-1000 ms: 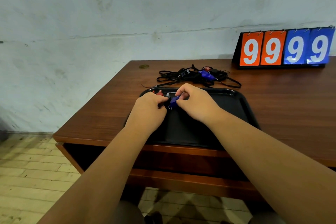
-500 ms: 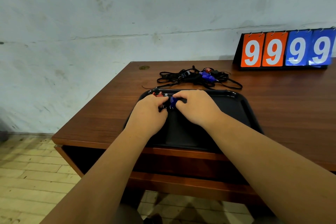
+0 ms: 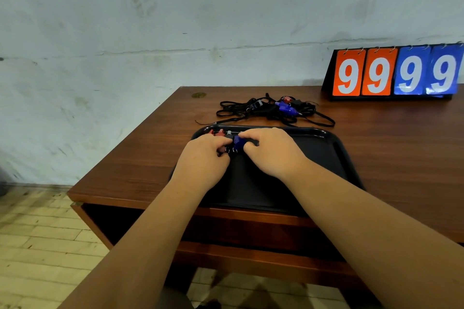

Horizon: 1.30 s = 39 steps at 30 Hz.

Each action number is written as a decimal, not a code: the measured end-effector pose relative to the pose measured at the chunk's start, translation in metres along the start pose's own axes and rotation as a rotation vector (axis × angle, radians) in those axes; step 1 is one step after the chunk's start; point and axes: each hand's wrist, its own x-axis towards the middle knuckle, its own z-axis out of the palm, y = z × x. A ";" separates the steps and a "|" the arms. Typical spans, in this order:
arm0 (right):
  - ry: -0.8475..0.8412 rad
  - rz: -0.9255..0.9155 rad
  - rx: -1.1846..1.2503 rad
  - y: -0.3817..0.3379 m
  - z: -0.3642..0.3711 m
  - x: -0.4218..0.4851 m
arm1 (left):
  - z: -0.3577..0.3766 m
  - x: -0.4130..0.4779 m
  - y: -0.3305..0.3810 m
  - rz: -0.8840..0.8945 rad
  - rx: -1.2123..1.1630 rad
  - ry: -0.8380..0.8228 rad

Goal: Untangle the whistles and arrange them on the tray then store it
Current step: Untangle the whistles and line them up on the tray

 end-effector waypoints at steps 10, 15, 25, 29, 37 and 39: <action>-0.004 0.006 0.014 0.004 0.004 0.003 | 0.006 0.009 -0.007 -0.005 -0.002 -0.058; -0.004 0.006 0.032 0.004 0.002 0.003 | 0.007 0.008 -0.008 -0.012 -0.034 -0.047; -0.011 0.031 0.071 0.005 0.003 0.004 | 0.009 0.003 -0.006 0.011 -0.043 -0.021; 0.012 0.050 0.145 0.004 0.000 0.004 | 0.009 0.000 -0.005 0.014 -0.030 -0.014; 0.097 0.158 0.356 -0.004 -0.018 0.002 | -0.011 -0.009 0.009 -0.047 -0.197 0.233; 0.099 0.238 0.460 -0.001 -0.031 0.004 | -0.015 -0.008 0.009 -0.086 -0.246 0.209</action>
